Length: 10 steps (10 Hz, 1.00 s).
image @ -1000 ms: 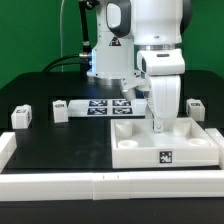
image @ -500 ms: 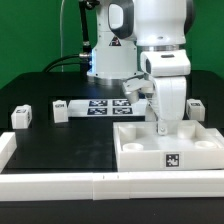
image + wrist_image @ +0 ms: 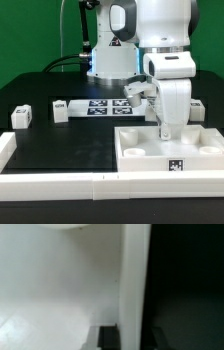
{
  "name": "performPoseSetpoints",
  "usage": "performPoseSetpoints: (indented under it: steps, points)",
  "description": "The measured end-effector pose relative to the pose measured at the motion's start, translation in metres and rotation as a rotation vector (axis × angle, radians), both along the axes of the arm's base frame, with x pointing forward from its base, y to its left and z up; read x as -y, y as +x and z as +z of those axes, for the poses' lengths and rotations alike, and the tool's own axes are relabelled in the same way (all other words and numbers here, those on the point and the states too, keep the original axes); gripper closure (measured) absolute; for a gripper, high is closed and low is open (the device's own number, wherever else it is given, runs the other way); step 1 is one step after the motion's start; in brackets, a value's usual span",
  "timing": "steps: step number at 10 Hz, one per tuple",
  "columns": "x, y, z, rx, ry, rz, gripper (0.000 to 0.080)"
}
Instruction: Assemble one leg
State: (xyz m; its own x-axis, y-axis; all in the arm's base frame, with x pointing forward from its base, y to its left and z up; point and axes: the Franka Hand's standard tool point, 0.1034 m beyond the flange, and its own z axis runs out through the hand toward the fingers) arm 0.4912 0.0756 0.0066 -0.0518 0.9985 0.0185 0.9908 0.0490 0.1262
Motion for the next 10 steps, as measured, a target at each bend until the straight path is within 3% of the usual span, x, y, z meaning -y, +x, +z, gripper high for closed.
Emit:
performPoseSetpoints:
  steps: [2,4,5,6,10]
  points:
    - [0.0001,-0.0003,-0.0002,-0.001,0.000,0.000,0.0722]
    - [0.0001,-0.0004,-0.0003,-0.001,0.000,0.000,0.0380]
    - [0.0001,-0.0005,-0.0003,-0.001,0.000,0.000,0.0245]
    - [0.0001,-0.0005,-0.0003,-0.001,0.000,0.000,0.0179]
    - [0.0001,-0.0006,-0.0004,-0.001,0.000,0.000,0.0151]
